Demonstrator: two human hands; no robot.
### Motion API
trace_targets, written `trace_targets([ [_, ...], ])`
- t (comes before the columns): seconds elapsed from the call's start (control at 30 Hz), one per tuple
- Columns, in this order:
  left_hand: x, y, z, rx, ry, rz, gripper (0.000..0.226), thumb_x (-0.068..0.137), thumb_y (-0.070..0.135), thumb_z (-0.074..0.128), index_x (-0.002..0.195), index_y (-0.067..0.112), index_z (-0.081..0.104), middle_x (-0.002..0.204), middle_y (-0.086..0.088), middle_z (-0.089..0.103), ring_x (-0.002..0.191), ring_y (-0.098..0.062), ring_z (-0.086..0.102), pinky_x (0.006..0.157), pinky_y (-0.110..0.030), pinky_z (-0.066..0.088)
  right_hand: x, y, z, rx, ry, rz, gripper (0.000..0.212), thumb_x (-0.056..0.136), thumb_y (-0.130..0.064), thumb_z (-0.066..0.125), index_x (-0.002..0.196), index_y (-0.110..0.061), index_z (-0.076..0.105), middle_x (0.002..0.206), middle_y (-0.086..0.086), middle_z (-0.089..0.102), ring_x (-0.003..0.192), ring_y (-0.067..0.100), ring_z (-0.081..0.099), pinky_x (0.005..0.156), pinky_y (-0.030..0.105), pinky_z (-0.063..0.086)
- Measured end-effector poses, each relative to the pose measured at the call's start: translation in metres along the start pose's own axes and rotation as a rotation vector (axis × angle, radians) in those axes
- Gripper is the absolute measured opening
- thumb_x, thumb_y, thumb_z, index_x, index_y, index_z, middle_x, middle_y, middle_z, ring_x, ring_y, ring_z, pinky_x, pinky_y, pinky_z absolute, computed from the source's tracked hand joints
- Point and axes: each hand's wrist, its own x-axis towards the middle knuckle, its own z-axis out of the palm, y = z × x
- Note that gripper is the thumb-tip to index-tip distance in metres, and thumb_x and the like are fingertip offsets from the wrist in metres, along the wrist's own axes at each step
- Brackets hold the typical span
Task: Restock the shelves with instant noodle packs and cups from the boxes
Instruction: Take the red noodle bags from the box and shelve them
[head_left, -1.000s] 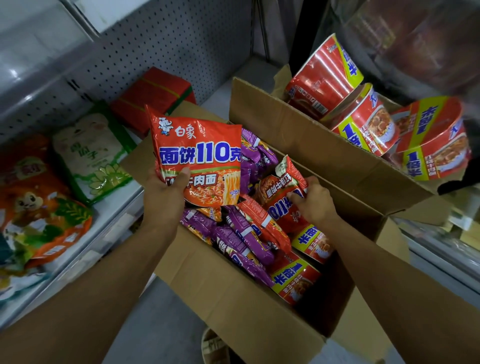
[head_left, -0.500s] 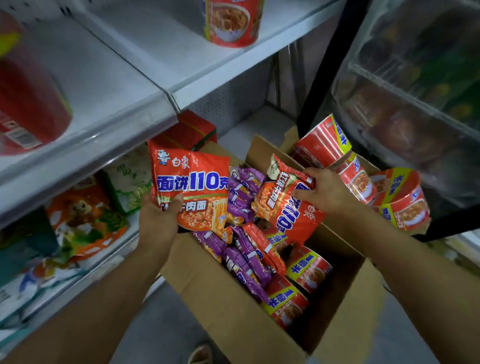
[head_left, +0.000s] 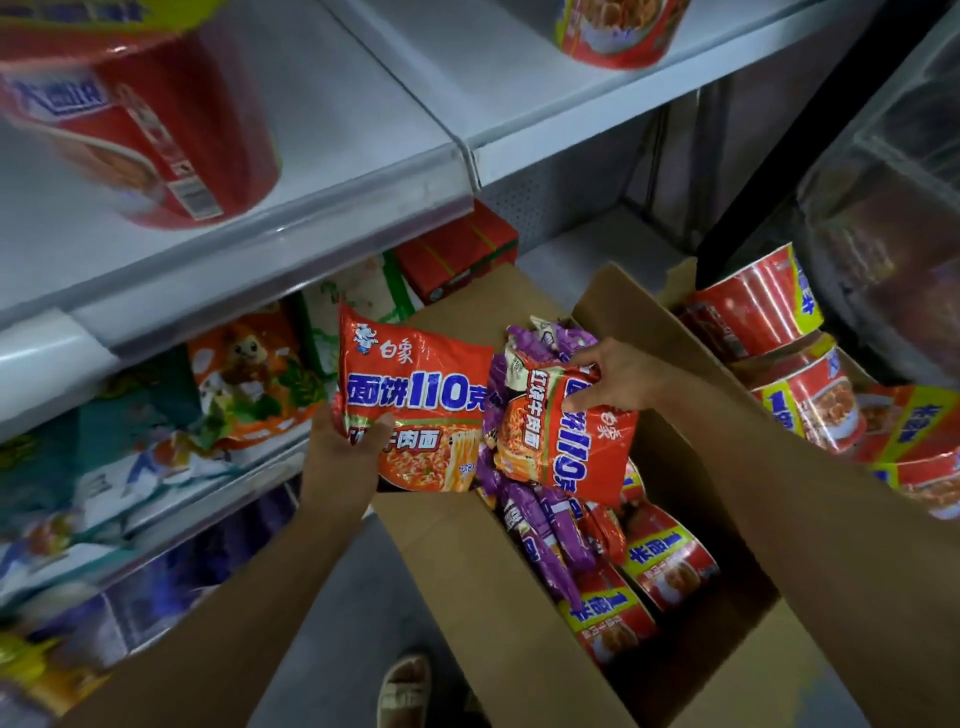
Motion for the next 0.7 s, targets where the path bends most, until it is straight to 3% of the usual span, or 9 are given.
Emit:
trace_targets([
  [0.13,0.006,-0.017,-0.005,-0.005,0.017,-0.028,0.037,0.09,0.019,0.064,0.124,0.016,0.05,0.112,-0.003,0.065,0.096,-0.023,0.064,0.083,-0.038,0.051,0.021,-0.01,0.006,-0.197,0.086,-0.104,0.051,0.081,-0.03,0.074,0.127,-0.015,0.058,0.113,0.008,0.069,0.087,0.017,0.068,0.073,0.025,0.053],
  [0.23,0.008,-0.025,-0.002,-0.011,0.031,-0.033,0.028,0.09,0.017,0.063,0.115,0.019,0.049,0.099,0.004,0.063,0.088,-0.017,0.062,0.073,-0.027,0.046,0.033,-0.015,0.011,-0.349,0.225,-0.15,0.053,0.081,-0.035,0.073,0.129,-0.019,0.058,0.12,0.006,0.066,0.101,0.022,0.065,0.09,0.039,0.052],
  [0.33,0.009,-0.026,0.003,-0.023,0.019,-0.026,0.024,0.091,0.015,0.061,0.109,0.023,0.047,0.089,0.016,0.058,0.078,-0.004,0.057,0.062,-0.019,0.042,0.045,-0.01,0.024,-0.46,0.405,-0.157,0.054,0.079,-0.042,0.072,0.128,-0.023,0.058,0.122,0.003,0.064,0.111,0.023,0.059,0.102,0.045,0.04],
  [0.43,0.009,-0.027,0.004,-0.019,0.02,-0.03,0.025,0.091,0.016,0.061,0.112,0.023,0.047,0.09,0.015,0.058,0.078,-0.001,0.056,0.06,-0.015,0.041,0.049,0.002,0.038,-0.333,0.496,-0.144,0.06,0.076,-0.037,0.076,0.13,-0.02,0.055,0.128,0.008,0.058,0.12,0.027,0.05,0.104,0.046,0.035],
  [0.57,0.009,-0.024,0.004,-0.006,0.01,-0.045,0.032,0.092,0.019,0.061,0.122,0.018,0.048,0.1,0.007,0.058,0.075,0.003,0.054,0.056,-0.013,0.039,0.034,0.012,0.052,-0.121,0.582,-0.095,0.08,0.078,-0.028,0.077,0.144,-0.012,0.035,0.145,0.014,0.039,0.136,0.032,0.029,0.112,0.044,0.027],
  [0.7,0.009,-0.02,0.003,-0.009,0.006,-0.05,0.037,0.092,0.019,0.062,0.125,0.014,0.047,0.1,0.004,0.059,0.077,-0.003,0.057,0.058,-0.017,0.041,0.006,0.026,0.072,0.179,0.724,0.136,0.082,0.078,-0.03,0.077,0.142,-0.006,0.032,0.142,0.017,0.04,0.135,0.033,0.032,0.111,0.044,0.029],
])
